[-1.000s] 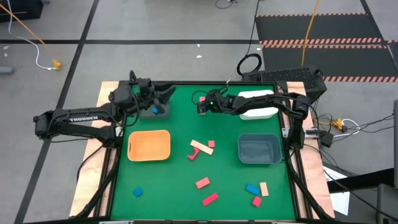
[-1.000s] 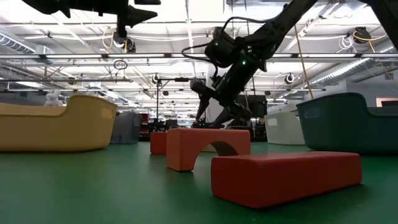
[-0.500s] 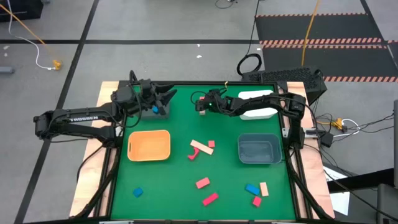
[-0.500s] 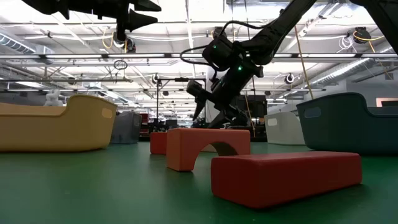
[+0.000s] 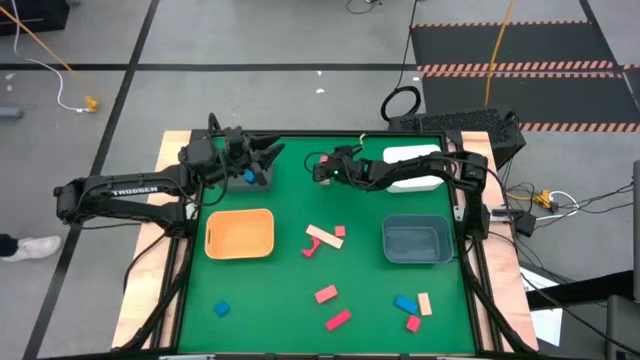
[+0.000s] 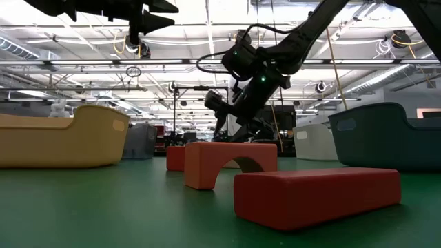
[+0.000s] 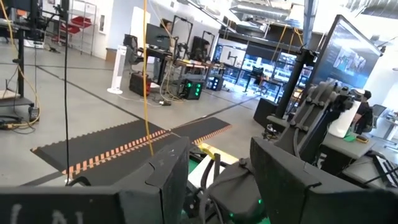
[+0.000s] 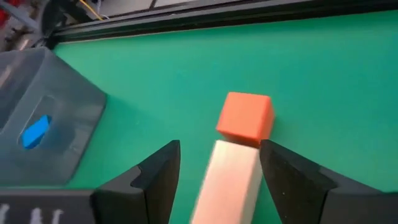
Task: Sort & place blocks by color
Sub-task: Put the top right light brown block into the white bin
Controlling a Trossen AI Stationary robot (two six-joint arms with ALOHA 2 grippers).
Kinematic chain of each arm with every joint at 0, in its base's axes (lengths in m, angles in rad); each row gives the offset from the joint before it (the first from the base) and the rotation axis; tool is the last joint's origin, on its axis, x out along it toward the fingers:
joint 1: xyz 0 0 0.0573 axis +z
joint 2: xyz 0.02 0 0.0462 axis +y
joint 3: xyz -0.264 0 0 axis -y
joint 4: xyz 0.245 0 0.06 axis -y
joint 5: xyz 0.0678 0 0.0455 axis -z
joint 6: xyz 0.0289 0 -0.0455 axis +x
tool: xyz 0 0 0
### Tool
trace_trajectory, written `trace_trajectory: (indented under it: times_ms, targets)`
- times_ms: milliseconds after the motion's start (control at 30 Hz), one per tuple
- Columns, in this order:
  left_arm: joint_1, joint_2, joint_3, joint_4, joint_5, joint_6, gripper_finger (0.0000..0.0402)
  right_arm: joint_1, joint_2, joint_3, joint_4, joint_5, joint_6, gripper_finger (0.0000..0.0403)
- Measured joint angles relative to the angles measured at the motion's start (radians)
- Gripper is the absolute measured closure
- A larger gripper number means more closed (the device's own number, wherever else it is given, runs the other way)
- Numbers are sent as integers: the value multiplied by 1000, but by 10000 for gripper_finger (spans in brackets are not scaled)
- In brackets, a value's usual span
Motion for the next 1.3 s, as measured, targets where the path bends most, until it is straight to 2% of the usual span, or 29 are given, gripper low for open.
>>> trace_trajectory:
  times_ms: [167,567,767,1133,1300]
  targets:
    - [0,0,0,-7,0,0,229,16,14,0,32,6,-60,182]
    - [0,0,0,-43,0,-2,229,22,32,0,45,13,-127,127]
    - [0,0,0,-47,0,-3,229,29,33,0,40,58,-175,124]
    - [0,0,0,-53,0,-3,229,33,33,0,66,62,-182,124]
    - [0,0,0,-57,0,-3,229,33,33,-1,25,62,-183,124]
